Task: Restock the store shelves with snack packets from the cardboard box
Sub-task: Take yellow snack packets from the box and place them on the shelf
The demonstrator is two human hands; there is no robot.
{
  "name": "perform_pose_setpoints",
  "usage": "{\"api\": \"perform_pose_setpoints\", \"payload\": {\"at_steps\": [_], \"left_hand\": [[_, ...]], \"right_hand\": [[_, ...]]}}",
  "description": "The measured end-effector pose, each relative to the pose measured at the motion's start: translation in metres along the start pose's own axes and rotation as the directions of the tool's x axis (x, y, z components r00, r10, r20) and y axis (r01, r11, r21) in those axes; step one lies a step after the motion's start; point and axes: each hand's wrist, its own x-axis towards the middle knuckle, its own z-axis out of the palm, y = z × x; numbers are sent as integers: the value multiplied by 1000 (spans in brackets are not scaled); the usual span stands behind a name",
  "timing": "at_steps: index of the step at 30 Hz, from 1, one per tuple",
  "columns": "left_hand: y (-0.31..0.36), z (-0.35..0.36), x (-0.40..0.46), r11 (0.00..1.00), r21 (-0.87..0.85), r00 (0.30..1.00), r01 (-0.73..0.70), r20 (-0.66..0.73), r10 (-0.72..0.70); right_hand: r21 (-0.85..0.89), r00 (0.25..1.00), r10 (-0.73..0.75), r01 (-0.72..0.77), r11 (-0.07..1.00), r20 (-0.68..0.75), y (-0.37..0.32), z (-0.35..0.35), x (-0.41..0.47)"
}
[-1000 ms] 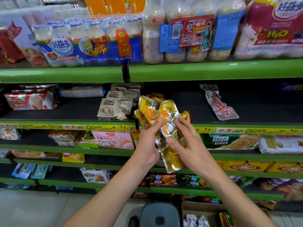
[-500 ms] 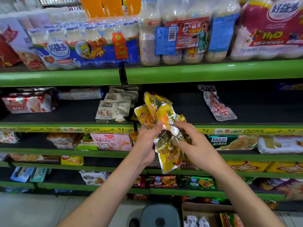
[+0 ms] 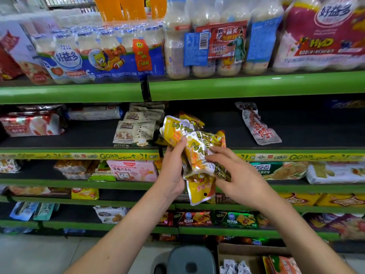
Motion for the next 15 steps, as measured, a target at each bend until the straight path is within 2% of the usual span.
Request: {"api": "perform_pose_setpoints", "payload": {"at_steps": [2,5,7,9,12,15], "left_hand": [[1,0,0,1000,-8,998,17,-60,-18],[-1,1,0,997,-60,994,52,-97,-57],[0,1,1,991,-106,990,76,-111,-88],[3,3,2,986,-137,983,97,-142,-116],[5,7,2,987,-132,977,88,-181,-111],[3,11,0,991,-111,984,79,-150,-96]], "right_hand": [[-80,999,17,-21,997,-46,2,2,-2],[-119,977,1,-28,992,-214,-1,10,-7],[-5,946,27,-30,1000,-323,-3,15,-11],[220,913,150,-68,973,-380,-5,16,-12],[539,914,335,-168,825,-228,-9,14,-10],[798,938,345,-176,577,-42,-15,8,-4]]}}
